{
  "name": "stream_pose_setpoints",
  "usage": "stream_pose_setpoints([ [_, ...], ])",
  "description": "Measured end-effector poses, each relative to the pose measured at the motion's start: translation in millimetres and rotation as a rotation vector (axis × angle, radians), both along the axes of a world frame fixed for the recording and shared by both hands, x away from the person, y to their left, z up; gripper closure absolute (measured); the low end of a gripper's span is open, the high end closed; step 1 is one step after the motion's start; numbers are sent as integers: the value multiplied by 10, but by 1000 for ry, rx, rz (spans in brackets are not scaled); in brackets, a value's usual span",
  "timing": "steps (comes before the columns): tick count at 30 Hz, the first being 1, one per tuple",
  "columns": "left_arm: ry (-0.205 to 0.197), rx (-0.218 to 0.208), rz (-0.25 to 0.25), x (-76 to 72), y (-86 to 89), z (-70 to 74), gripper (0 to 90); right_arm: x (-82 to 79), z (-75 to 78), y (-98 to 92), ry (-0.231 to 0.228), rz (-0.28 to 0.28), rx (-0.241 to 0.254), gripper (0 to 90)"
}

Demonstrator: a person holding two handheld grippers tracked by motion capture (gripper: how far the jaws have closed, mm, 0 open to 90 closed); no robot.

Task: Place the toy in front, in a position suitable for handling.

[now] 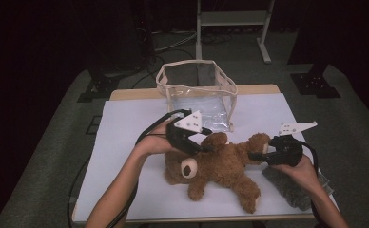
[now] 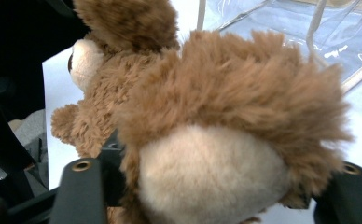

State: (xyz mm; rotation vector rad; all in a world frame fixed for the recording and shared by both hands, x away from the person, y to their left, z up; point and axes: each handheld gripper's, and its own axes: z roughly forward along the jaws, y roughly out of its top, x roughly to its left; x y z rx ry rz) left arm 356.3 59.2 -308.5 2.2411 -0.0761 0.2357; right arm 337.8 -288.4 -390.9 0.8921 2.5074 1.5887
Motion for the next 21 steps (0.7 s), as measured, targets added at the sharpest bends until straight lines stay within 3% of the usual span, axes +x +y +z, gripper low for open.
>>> stream_pose_setpoints([
  [3, -7, -35, 31, -53, 245, 13, 419, -16, 17, -9, -1, 0, -7, 312],
  [9, -1, -11, 56, -168, 581, -199, 419, -136, 175, -135, -61, -45, -18, 283],
  [11, 4, 0, 70, -184, 638, -288, 418, -168, 200, -145, -71, -46, -15, 281],
  [15, 13, 15, 88, -196, 710, -417, 404, -392, 308, -108, -141, -35, -4, 284],
  [17, 9, 24, 104, -198, 739, -458, 396, -509, 296, -28, -174, -24, -32, 290],
  [21, 18, 50, 116, -208, 756, -547, 396, -585, 273, 11, -212, -19, -51, 316],
])
